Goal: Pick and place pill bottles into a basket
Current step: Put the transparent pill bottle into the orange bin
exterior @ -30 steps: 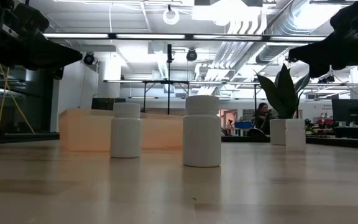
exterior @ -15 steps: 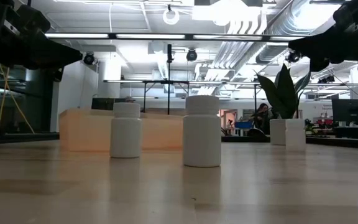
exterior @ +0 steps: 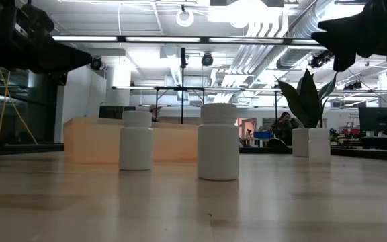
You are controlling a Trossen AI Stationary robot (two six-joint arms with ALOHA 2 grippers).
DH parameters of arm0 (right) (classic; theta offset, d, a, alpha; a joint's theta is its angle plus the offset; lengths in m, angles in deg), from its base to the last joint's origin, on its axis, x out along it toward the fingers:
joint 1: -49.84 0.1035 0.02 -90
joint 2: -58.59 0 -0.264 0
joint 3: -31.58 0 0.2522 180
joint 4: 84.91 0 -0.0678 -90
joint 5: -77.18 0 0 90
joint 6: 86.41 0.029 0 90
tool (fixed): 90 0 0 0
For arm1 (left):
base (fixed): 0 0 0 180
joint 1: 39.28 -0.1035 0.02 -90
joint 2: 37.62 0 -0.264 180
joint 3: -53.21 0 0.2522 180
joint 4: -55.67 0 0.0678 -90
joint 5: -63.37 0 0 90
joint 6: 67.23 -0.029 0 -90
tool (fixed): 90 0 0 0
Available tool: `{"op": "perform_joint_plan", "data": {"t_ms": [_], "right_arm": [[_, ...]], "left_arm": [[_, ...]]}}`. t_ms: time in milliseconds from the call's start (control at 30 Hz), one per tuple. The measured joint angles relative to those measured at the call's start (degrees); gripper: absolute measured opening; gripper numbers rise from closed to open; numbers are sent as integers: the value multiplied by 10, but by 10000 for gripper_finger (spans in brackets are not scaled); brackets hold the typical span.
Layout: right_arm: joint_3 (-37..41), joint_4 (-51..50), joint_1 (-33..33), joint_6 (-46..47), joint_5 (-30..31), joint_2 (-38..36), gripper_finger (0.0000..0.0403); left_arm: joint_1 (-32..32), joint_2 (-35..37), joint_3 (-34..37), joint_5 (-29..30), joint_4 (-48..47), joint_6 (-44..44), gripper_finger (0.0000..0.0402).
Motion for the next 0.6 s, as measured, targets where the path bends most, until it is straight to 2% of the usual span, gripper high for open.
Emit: {"op": "perform_joint_plan", "data": {"t_ms": [100,200,433,600], "right_arm": [[-15,49,0,40,-10,35,204],[-56,60,0,20,-38,81,230],[-164,17,0,-36,-42,243,238],[-245,-113,0,-33,-63,325,238]], "left_arm": [[0,0,0,5,2,-24,74],[0,0,0,11,11,-25,74],[0,0,0,19,10,-26,74],[0,0,0,22,10,-21,74]]}}
